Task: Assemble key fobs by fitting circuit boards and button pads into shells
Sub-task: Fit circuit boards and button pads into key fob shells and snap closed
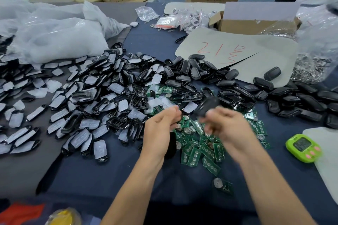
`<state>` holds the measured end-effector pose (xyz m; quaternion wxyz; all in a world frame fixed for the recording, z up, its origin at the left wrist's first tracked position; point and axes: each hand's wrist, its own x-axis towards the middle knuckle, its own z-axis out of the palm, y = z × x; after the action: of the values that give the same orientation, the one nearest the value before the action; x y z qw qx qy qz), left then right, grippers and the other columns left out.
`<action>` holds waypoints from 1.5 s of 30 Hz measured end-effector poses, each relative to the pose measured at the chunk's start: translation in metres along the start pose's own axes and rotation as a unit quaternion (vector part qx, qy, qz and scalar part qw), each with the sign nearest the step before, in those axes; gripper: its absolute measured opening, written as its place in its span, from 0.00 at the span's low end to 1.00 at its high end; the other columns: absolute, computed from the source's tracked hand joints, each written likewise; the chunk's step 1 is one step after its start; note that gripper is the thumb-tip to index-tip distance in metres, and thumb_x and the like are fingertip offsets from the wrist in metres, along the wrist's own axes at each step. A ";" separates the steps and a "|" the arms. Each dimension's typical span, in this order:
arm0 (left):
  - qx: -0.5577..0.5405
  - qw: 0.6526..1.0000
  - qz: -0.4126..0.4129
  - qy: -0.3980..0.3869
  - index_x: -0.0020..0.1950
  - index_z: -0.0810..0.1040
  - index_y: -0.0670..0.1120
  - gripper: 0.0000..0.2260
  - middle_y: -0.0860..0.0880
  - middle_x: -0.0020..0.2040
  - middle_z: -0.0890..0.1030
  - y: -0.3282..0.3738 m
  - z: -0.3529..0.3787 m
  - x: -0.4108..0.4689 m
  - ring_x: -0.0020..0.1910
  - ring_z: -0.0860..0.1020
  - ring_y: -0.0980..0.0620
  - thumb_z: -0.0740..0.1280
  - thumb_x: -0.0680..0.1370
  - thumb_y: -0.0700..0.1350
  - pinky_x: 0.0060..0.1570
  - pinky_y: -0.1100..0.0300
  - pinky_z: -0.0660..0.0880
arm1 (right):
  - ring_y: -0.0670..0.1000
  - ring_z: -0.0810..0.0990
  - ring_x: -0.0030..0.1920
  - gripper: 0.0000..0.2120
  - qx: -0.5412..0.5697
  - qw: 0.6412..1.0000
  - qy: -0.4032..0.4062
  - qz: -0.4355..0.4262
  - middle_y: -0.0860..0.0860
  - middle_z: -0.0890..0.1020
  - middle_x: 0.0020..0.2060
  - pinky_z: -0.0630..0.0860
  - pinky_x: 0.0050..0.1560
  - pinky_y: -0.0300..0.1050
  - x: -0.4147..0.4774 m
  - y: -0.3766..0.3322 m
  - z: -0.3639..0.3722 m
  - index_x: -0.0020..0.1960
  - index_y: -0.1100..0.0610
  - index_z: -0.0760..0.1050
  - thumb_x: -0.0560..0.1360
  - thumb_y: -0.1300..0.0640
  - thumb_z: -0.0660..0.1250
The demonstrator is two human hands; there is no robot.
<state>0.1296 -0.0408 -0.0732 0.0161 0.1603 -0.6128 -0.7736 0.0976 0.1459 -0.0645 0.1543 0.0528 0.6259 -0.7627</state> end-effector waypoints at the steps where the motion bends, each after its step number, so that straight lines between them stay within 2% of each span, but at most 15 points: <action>1: 0.006 1.000 0.006 0.011 0.51 0.89 0.57 0.09 0.53 0.53 0.88 0.000 -0.004 0.002 0.55 0.86 0.57 0.71 0.76 0.56 0.54 0.65 0.81 | 0.50 0.84 0.42 0.14 0.137 0.990 0.017 0.003 0.56 0.88 0.50 0.81 0.41 0.41 0.005 -0.005 -0.011 0.55 0.56 0.86 0.71 0.52 0.77; 3: 0.030 0.998 0.020 0.053 0.50 0.89 0.57 0.08 0.55 0.53 0.88 -0.002 -0.011 0.006 0.56 0.85 0.58 0.72 0.75 0.54 0.60 0.62 0.79 | 0.50 0.87 0.50 0.22 0.169 0.984 0.058 -0.013 0.52 0.87 0.56 0.83 0.46 0.41 0.017 -0.009 -0.028 0.66 0.54 0.80 0.73 0.50 0.75; 5: 0.082 0.993 0.048 0.074 0.52 0.87 0.59 0.07 0.59 0.53 0.88 -0.002 -0.017 0.008 0.55 0.84 0.62 0.72 0.79 0.47 0.61 0.61 0.78 | 0.48 0.87 0.51 0.20 -0.044 0.994 0.101 -0.026 0.47 0.88 0.53 0.82 0.48 0.41 0.026 -0.005 -0.031 0.67 0.51 0.79 0.76 0.56 0.76; 8: 0.277 0.953 0.113 0.043 0.53 0.85 0.67 0.13 0.63 0.56 0.85 -0.005 -0.022 0.010 0.48 0.80 0.68 0.71 0.79 0.46 0.53 0.73 0.72 | 0.34 0.83 0.48 0.19 -0.325 0.927 0.175 -0.068 0.39 0.86 0.51 0.73 0.46 0.25 0.029 0.003 -0.031 0.63 0.44 0.82 0.75 0.58 0.74; 11: 0.469 0.868 0.160 -0.019 0.72 0.77 0.61 0.19 0.60 0.78 0.69 -0.016 -0.018 0.015 0.79 0.59 0.62 0.67 0.81 0.55 0.76 0.65 0.53 | 0.36 0.81 0.41 0.23 -0.494 0.856 0.115 -0.097 0.44 0.85 0.55 0.72 0.44 0.24 0.029 0.005 -0.022 0.69 0.42 0.78 0.75 0.54 0.73; 13: 0.582 0.796 0.156 -0.068 0.83 0.60 0.57 0.29 0.55 0.85 0.53 -0.029 -0.013 0.016 0.84 0.44 0.56 0.58 0.83 0.63 0.81 0.54 0.41 | 0.50 0.76 0.66 0.31 -0.616 0.785 0.035 -0.061 0.51 0.75 0.71 0.71 0.67 0.42 0.031 0.013 -0.013 0.78 0.44 0.68 0.77 0.47 0.72; 15: 0.654 0.735 0.161 -0.078 0.86 0.48 0.55 0.32 0.51 0.86 0.44 -0.039 -0.014 0.019 0.84 0.39 0.51 0.50 0.84 0.66 0.80 0.52 0.36 | 0.55 0.63 0.77 0.33 -0.692 0.719 0.007 -0.060 0.51 0.67 0.78 0.58 0.77 0.50 0.033 0.018 -0.006 0.81 0.47 0.62 0.80 0.43 0.68; 22: 0.694 0.688 0.208 -0.044 0.85 0.54 0.53 0.28 0.46 0.86 0.50 -0.029 -0.043 0.048 0.85 0.46 0.47 0.45 0.86 0.61 0.80 0.55 0.34 | 0.54 0.79 0.60 0.17 -0.560 0.820 0.077 -0.092 0.50 0.81 0.65 0.73 0.64 0.47 0.029 0.010 -0.006 0.68 0.46 0.79 0.80 0.53 0.70; 25: 0.702 0.687 0.189 -0.013 0.84 0.57 0.53 0.27 0.45 0.85 0.53 -0.018 -0.061 0.063 0.85 0.47 0.46 0.44 0.86 0.60 0.81 0.52 0.34 | 0.54 0.78 0.63 0.17 -0.511 0.840 0.142 -0.110 0.50 0.78 0.68 0.70 0.64 0.44 0.027 0.012 -0.004 0.71 0.49 0.77 0.83 0.55 0.65; 27: 0.692 0.699 0.181 -0.001 0.84 0.60 0.53 0.25 0.46 0.85 0.56 -0.010 -0.072 0.073 0.85 0.49 0.47 0.49 0.87 0.58 0.81 0.53 0.37 | 0.55 0.72 0.71 0.21 -0.528 0.815 0.198 -0.132 0.51 0.76 0.71 0.68 0.70 0.50 0.022 0.011 -0.001 0.74 0.51 0.74 0.81 0.58 0.67; 30: 0.629 0.748 0.210 0.010 0.80 0.69 0.51 0.21 0.47 0.82 0.66 -0.003 -0.079 0.080 0.83 0.57 0.48 0.59 0.87 0.51 0.82 0.54 0.46 | 0.54 0.75 0.59 0.18 -0.561 0.771 0.234 -0.189 0.52 0.82 0.63 0.70 0.66 0.53 0.012 0.013 0.012 0.65 0.50 0.81 0.77 0.61 0.72; 33: 0.546 0.804 0.227 0.060 0.74 0.77 0.48 0.17 0.49 0.74 0.77 -0.005 -0.073 0.072 0.78 0.67 0.50 0.66 0.84 0.45 0.79 0.56 0.57 | 0.46 0.70 0.41 0.08 -0.623 0.751 0.130 -0.177 0.50 0.86 0.49 0.72 0.62 0.51 0.009 0.015 0.023 0.56 0.47 0.85 0.79 0.55 0.71; 37: 0.519 0.813 0.252 0.076 0.72 0.79 0.49 0.17 0.52 0.71 0.79 -0.014 -0.051 0.059 0.77 0.67 0.54 0.69 0.83 0.44 0.74 0.64 0.55 | 0.55 0.75 0.61 0.22 -0.703 0.702 0.020 -0.111 0.50 0.78 0.61 0.72 0.64 0.52 0.016 0.017 0.033 0.71 0.51 0.73 0.79 0.54 0.70; 42: 0.535 0.802 0.263 0.041 0.76 0.75 0.49 0.20 0.51 0.75 0.76 -0.013 -0.024 0.063 0.80 0.62 0.52 0.66 0.83 0.41 0.78 0.59 0.55 | 0.54 0.78 0.47 0.10 -0.665 0.742 0.049 -0.073 0.47 0.76 0.49 0.73 0.45 0.48 0.022 0.004 0.034 0.51 0.48 0.77 0.74 0.58 0.75; 45: 0.475 0.844 0.249 0.013 0.70 0.81 0.53 0.16 0.55 0.70 0.78 -0.002 -0.008 0.074 0.75 0.67 0.58 0.65 0.83 0.42 0.73 0.65 0.59 | 0.52 0.78 0.43 0.11 -0.625 0.777 0.052 -0.056 0.44 0.75 0.39 0.73 0.42 0.45 0.022 -0.002 0.026 0.46 0.48 0.78 0.70 0.54 0.79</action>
<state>0.0615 -0.0640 -0.0934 0.1386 0.0003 -0.9243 -0.3555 0.0792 0.1178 -0.0627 0.0775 -0.0513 0.9739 -0.2070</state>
